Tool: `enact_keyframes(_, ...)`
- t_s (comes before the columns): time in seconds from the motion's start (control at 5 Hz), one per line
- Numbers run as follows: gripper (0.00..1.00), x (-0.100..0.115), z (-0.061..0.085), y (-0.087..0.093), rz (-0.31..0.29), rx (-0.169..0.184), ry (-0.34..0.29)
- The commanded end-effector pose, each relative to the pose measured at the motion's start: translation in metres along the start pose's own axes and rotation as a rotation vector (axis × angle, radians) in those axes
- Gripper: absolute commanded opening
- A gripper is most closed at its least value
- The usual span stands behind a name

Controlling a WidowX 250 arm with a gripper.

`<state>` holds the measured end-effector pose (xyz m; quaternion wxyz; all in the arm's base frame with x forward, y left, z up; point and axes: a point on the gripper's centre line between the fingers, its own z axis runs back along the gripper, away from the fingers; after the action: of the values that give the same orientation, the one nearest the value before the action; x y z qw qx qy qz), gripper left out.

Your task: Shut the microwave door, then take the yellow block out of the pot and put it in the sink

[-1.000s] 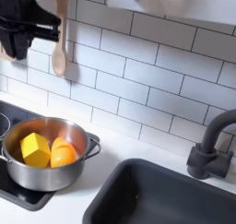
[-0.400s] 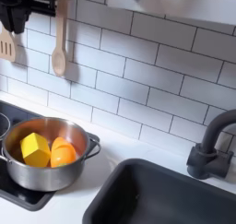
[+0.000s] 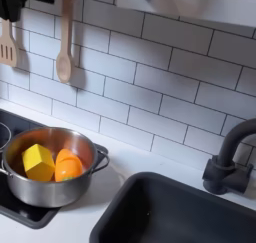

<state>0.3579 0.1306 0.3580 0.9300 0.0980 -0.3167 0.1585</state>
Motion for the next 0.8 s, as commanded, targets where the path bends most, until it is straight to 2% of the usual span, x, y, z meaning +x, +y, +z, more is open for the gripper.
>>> enact_keyframes(0.0,0.0,0.017,0.011,0.009,0.014,0.016,-0.067)
enact_keyframes(0.6,0.0,0.033,0.008,0.008,0.017,0.011,-0.102)
